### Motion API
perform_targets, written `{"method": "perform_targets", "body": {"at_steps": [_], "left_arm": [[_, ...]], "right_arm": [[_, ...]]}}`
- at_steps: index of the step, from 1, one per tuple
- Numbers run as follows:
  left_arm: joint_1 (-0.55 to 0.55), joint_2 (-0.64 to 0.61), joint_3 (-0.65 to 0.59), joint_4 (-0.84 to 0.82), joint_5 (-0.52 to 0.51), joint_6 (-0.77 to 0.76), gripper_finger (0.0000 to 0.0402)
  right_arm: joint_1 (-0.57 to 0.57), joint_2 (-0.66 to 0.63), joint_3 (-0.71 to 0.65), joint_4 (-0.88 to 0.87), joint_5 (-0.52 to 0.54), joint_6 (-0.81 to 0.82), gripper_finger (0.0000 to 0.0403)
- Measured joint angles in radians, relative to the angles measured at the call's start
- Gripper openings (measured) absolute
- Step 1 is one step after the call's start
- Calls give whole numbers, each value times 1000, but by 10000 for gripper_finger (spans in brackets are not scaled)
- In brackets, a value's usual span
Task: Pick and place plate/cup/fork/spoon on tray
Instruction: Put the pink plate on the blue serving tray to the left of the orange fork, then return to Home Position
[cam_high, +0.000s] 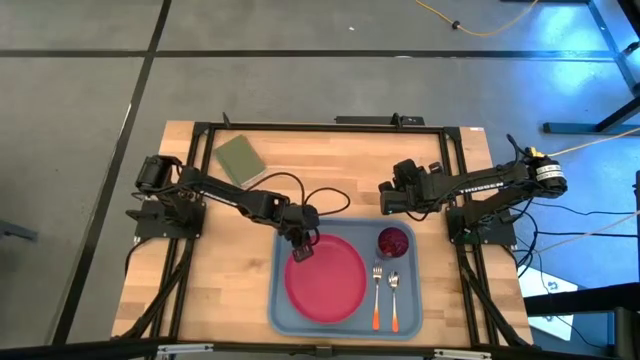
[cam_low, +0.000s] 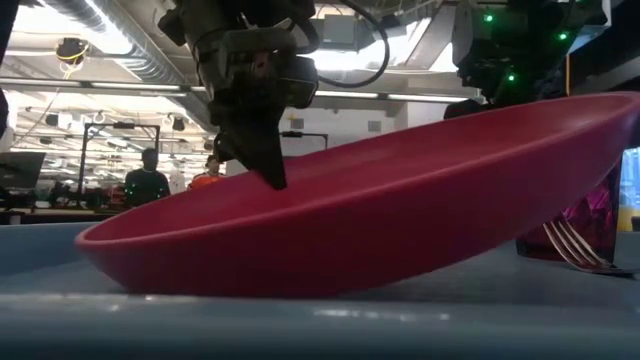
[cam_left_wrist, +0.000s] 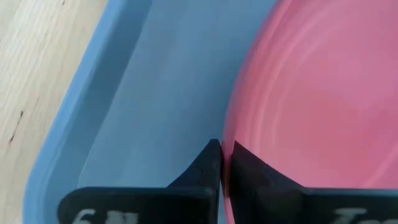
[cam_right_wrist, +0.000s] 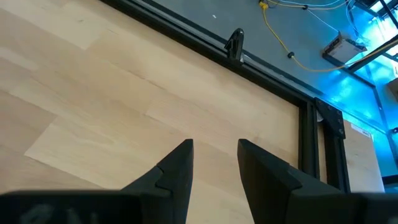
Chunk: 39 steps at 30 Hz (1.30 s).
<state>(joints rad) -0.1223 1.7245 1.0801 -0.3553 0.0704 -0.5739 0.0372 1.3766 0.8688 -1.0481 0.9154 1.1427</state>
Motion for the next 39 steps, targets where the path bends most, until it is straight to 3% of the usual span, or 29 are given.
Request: {"method": "perform_targets", "body": {"at_steps": [30,39], "left_arm": [[21,-8,1,33,-41,58,46],[120,-115,1,5,190,74,42]], "right_arm": [[0,0,0,0,-2,-4,131],[0,0,27,0,3,-132,131]]}}
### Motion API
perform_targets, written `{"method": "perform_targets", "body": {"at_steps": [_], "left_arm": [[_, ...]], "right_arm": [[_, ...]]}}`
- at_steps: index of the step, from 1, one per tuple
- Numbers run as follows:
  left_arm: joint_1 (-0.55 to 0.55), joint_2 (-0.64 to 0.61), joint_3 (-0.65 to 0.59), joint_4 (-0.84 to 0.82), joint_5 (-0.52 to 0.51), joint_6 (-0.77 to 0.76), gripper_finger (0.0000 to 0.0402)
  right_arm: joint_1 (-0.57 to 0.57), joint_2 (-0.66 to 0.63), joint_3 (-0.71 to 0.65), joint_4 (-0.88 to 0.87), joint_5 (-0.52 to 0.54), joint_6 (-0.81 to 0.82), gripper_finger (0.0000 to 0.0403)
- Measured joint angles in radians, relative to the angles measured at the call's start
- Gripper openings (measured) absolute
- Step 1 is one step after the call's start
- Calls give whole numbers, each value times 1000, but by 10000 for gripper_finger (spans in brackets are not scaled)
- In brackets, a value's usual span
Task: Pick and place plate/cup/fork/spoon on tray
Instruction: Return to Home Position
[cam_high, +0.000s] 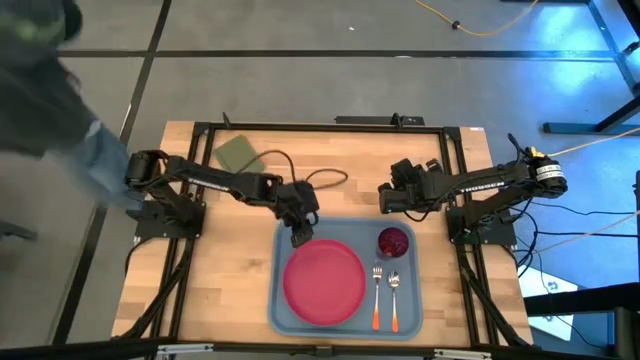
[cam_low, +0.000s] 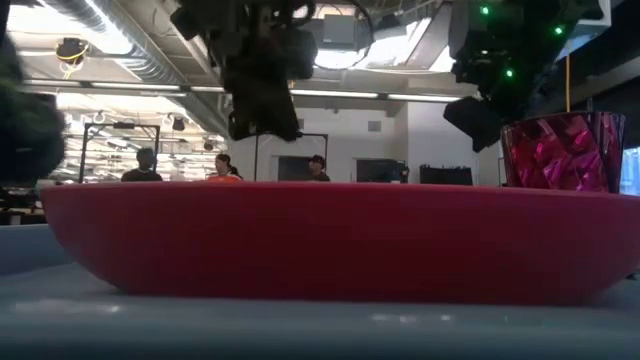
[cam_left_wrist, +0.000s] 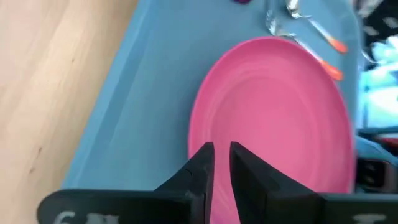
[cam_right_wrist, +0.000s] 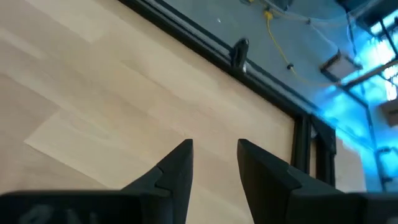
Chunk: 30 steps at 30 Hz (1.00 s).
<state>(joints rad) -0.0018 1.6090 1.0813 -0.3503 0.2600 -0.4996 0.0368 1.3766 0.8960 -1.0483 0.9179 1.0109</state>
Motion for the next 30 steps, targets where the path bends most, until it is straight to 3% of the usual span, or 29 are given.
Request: {"method": "perform_targets", "body": {"at_steps": [5,10,16,24,27,30], "left_arm": [[53,-74,0,-117,50,139,42],[94,-124,0,-265,-46,224,42],[113,-188,-2,-417,-156,255,42],[97,-385,0,-394,-257,403,42],[98,-465,0,-385,-263,458,42],[98,-536,-28,-343,-265,514,42]], "right_arm": [[0,0,95,-47,-7,-208,131],[0,1,238,-149,-138,-319,131],[43,-24,337,-263,-14,-311,131],[204,-262,143,-238,-21,-175,131],[255,-383,31,-160,-2,-123,131],[300,-501,-71,2,20,-171,131]]}}
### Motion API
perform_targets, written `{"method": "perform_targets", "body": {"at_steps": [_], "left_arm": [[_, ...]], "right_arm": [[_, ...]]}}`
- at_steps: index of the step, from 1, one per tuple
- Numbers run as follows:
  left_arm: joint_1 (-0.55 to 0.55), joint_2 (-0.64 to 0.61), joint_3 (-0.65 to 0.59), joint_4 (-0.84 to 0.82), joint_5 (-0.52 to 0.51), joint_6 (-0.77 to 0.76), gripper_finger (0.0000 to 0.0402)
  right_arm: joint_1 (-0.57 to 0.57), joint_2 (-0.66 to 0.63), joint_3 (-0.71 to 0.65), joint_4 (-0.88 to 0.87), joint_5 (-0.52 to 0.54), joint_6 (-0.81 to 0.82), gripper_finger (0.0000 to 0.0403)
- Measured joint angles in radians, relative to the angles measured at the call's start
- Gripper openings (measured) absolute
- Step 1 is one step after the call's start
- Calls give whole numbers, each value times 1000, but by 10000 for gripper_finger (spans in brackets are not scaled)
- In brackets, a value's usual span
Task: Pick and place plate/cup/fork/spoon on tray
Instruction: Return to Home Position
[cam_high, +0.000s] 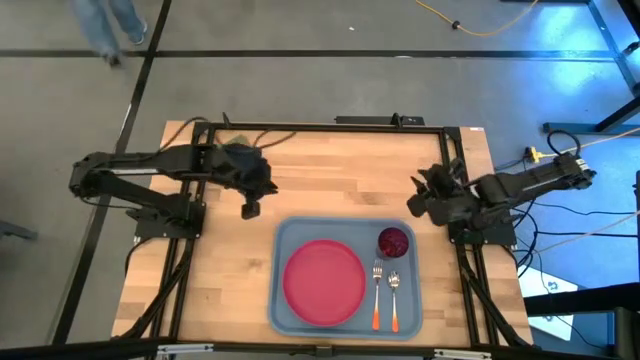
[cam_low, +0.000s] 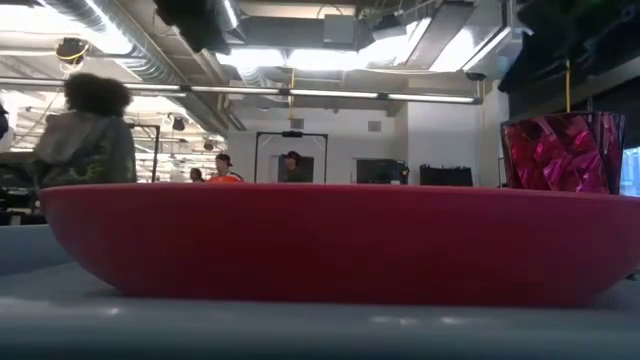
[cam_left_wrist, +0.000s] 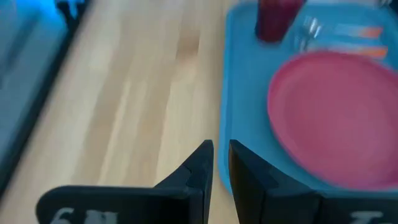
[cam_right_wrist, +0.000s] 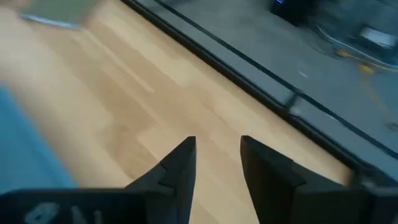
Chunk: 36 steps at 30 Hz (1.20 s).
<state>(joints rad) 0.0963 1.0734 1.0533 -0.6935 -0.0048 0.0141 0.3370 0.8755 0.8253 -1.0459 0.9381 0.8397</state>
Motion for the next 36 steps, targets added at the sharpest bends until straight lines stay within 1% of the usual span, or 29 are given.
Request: {"method": "perform_targets", "body": {"at_steps": [2,4,5,7,9,11,13,15,16,18,20,25,28,31,36], "left_arm": [[1,-45,-53,81,17,31,42],[11,-103,-138,122,39,33,42],[19,-129,-183,176,54,21,42],[39,-191,-284,241,82,-13,42],[61,-249,-388,330,100,-47,42],[77,-314,-486,422,115,-71,42],[92,-368,-566,537,155,-83,42],[103,-419,-633,633,218,-84,42],[108,-441,-661,686,245,-85,42],[116,-482,-705,771,278,-91,42],[118,-515,-741,828,292,-109,42],[122,-565,-789,878,277,-180,42],[122,-582,-832,931,277,-216,42],[122,-593,-892,1021,277,-238,42],[122,-620,-1010,1224,277,-303,42]], "right_arm": [[24,-76,-67,132,11,-101,131],[43,-153,-132,253,1,-213,131],[50,-190,-163,313,-11,-264,131],[61,-268,-223,429,-72,-366,131],[64,-351,-283,543,-174,-478,131],[64,-427,-346,675,-301,-593,131],[63,-505,-402,815,-458,-718,131],[63,-573,-455,943,-631,-828,131],[63,-607,-478,976,-711,-874,131],[63,-664,-523,1026,-823,-926,131],[63,-716,-551,1039,-843,-926,131],[61,-802,-624,1044,-758,-871,131],[61,-841,-667,1049,-756,-896,131],[61,-874,-708,1047,-755,-920,131],[60,-875,-739,1063,-748,-900,131]]}}
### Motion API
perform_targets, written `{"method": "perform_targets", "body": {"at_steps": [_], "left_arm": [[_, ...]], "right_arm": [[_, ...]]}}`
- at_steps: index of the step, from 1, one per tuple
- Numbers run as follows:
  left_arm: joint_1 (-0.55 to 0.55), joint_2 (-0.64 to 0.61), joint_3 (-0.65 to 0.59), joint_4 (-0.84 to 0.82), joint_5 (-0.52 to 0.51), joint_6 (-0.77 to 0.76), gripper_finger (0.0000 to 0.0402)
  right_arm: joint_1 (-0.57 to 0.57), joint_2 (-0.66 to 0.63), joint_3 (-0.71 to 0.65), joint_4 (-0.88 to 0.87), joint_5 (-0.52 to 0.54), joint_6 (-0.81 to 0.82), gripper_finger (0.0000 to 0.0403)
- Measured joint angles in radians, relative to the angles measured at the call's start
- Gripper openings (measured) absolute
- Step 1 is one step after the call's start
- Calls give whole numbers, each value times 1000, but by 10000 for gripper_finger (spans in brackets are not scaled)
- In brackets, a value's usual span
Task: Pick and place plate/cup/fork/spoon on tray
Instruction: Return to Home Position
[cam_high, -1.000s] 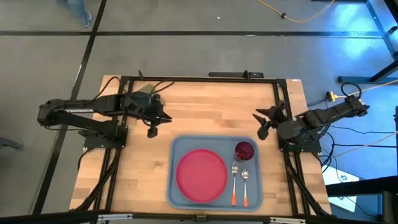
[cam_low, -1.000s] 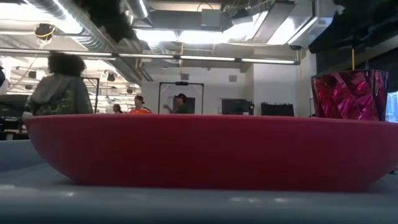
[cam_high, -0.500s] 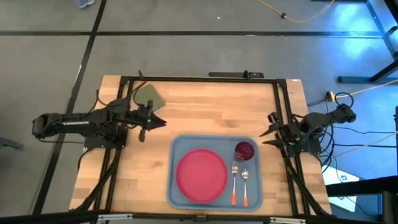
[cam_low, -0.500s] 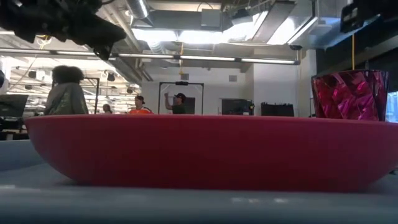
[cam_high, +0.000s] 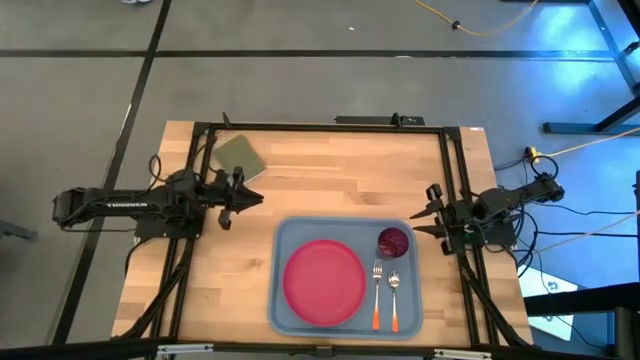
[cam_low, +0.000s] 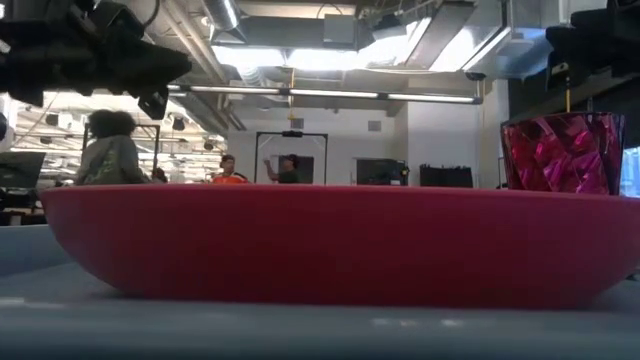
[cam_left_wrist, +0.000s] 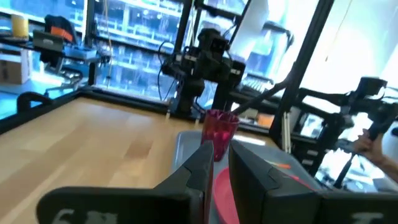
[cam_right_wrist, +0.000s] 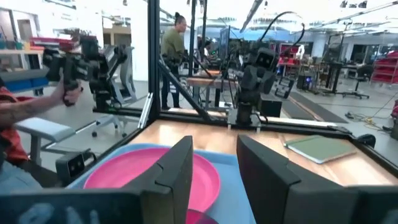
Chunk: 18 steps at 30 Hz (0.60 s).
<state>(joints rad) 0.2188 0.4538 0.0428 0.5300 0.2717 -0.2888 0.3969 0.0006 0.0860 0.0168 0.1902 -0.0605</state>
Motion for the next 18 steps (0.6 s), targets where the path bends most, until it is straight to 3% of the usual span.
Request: {"method": "perform_targets", "body": {"at_steps": [10,16,18], "left_arm": [[8,-28,-31,57,7,-16,42],[8,-31,-31,50,-22,-15,42],[8,-31,-31,27,-10,-16,42]], "right_arm": [[0,0,0,-18,17,-20,131],[0,0,32,38,271,-15,131],[0,0,60,-9,286,19,131]]}}
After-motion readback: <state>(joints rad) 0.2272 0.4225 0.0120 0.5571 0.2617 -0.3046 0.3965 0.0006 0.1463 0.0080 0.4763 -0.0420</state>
